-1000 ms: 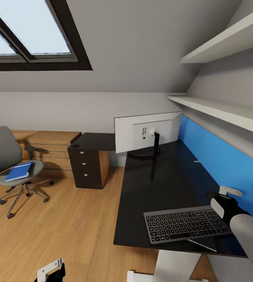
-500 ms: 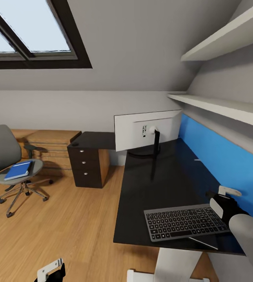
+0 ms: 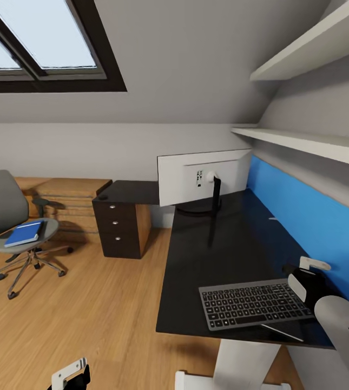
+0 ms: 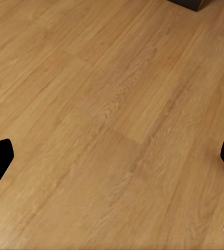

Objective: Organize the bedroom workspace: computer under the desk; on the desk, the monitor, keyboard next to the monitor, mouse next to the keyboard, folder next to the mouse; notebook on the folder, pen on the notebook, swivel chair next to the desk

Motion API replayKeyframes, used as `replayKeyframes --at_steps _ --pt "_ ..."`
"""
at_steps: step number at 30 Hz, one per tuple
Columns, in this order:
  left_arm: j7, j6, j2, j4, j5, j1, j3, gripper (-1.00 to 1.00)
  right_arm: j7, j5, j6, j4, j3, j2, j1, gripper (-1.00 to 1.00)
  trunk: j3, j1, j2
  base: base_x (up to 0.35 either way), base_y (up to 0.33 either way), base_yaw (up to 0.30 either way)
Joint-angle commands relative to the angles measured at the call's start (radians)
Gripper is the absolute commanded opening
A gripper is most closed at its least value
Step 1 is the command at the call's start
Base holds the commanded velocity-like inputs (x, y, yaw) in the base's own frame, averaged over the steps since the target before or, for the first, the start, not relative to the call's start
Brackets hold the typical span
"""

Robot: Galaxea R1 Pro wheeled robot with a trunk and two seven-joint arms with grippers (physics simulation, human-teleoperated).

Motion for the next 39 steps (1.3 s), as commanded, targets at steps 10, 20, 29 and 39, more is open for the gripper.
replayKeyframes --at_steps 10,20,29,39 --pt "0.002 -0.003 0.001 0.002 0.011 0.000 -0.002 1.00 -0.004 0.002 0.007 -0.003 -0.001 0.000 0.000 1.00 -0.007 0.008 -0.015 0.000 0.000 0.000" --pt "-0.002 -0.005 0.001 0.023 0.010 0.000 -0.005 1.00 -0.003 0.002 0.008 -0.003 0.000 0.000 0.000 1.00 -0.007 0.008 -0.015 0.087 0.000 0.000" --pt "-0.003 -0.003 0.000 0.014 0.009 0.000 -0.008 1.00 0.028 0.000 0.006 -0.035 -0.003 -0.002 0.000 1.00 -0.007 0.008 -0.015 0.046 0.000 0.000" --pt "0.002 0.613 -0.001 -0.571 0.100 0.000 0.032 1.00 0.068 -0.001 0.008 -0.071 -0.004 -0.002 0.000 1.00 -0.007 0.008 -0.015 0.001 0.000 0.000"
